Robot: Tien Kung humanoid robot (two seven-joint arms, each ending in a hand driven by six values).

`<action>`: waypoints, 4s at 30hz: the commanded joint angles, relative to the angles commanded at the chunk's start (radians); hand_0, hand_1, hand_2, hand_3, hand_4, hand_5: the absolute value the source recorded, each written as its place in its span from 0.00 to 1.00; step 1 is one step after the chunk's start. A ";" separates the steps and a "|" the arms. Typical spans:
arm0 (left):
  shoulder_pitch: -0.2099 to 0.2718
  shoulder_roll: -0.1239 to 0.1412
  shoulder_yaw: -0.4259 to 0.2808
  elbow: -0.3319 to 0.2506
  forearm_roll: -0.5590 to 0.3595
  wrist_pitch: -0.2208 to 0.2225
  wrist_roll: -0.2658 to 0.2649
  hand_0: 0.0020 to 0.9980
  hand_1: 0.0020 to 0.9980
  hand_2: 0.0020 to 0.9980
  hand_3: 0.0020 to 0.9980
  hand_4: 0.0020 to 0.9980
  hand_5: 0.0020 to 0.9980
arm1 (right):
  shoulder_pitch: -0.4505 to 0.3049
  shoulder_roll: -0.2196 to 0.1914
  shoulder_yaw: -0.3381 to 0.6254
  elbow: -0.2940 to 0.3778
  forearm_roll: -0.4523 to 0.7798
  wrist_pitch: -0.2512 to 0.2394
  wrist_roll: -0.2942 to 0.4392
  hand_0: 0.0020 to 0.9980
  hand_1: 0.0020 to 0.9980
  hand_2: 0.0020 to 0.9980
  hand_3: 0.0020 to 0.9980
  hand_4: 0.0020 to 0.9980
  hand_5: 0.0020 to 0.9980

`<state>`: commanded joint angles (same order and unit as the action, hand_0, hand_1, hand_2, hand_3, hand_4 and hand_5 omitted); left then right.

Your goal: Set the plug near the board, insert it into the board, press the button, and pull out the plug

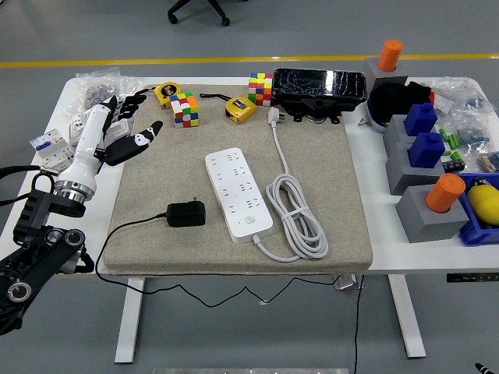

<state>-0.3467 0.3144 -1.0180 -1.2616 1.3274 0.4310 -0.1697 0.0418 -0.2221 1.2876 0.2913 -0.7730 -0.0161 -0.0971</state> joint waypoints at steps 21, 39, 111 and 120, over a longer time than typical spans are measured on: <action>0.016 -0.014 -0.013 -0.003 0.009 -0.006 0.007 0.73 0.78 0.79 0.72 0.81 0.33 | -0.010 0.011 0.035 0.000 -0.007 -0.004 0.006 0.53 0.63 0.63 0.55 0.90 0.42; 0.012 -0.022 -0.018 -0.004 0.012 -0.008 0.012 0.73 0.78 0.79 0.72 0.81 0.33 | -0.011 0.012 0.042 0.000 -0.007 -0.016 0.020 0.52 0.63 0.63 0.55 0.89 0.41; -0.119 -0.059 0.314 0.268 0.328 -0.047 0.199 0.58 0.58 0.56 0.58 0.69 0.21 | -0.009 0.004 0.030 0.003 -0.002 -0.021 0.028 0.52 0.63 0.61 0.55 0.89 0.41; -0.118 -0.068 0.313 0.269 0.298 -0.049 0.210 0.40 0.44 0.48 0.56 0.65 0.17 | -0.010 0.004 0.032 0.004 -0.003 -0.022 0.029 0.52 0.63 0.61 0.55 0.88 0.41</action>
<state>-0.4644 0.2467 -0.7046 -0.9931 1.6255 0.3825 0.0399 0.0322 -0.2176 1.3196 0.2955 -0.7762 -0.0377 -0.0685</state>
